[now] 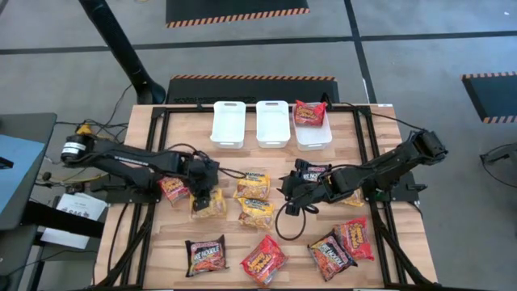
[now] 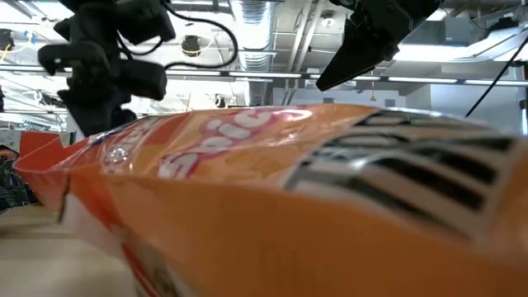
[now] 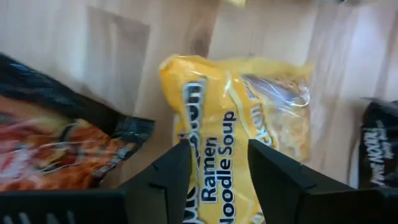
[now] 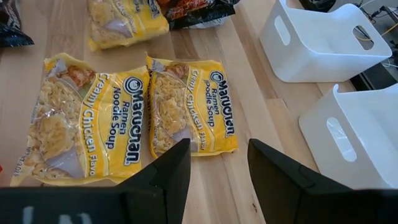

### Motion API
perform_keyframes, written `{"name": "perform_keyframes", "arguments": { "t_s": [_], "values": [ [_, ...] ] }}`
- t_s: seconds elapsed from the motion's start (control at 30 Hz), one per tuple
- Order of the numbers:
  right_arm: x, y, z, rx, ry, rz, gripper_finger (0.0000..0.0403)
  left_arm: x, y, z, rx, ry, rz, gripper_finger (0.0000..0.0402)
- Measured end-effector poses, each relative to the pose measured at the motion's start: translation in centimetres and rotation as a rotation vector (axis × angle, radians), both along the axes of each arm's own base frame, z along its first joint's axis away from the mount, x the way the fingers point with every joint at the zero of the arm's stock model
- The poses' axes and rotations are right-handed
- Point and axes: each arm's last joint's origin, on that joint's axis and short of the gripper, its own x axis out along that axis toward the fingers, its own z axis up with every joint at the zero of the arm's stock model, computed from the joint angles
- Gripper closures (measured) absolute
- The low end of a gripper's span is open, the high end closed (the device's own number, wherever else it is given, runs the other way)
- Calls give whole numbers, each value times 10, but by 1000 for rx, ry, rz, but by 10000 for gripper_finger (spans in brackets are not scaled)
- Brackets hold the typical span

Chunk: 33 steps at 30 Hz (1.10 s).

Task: Sort Maruchan noodles
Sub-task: Put the yellow noodle pack into the left white bin

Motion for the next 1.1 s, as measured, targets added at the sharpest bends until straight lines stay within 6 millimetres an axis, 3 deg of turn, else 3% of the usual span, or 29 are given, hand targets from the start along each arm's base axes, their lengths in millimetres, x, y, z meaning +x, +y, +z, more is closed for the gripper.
{"name": "perform_keyframes", "arguments": {
  "t_s": [0.27,0.47,0.6,0.77,1.1],
  "values": [
    [0,0,0,-1,4,0,218,15,-15,-33,-23,123,-57,250],
    [0,0,0,-3,4,-2,218,28,-22,-44,-67,82,-74,254],
    [0,0,0,-4,4,-3,225,31,-25,-46,-73,43,-116,292],
    [0,0,0,-4,0,-5,239,33,-27,-46,-67,10,-140,384],
    [0,0,0,-4,-4,-6,255,41,-31,-40,-157,-33,-209,401]
  ]
}}
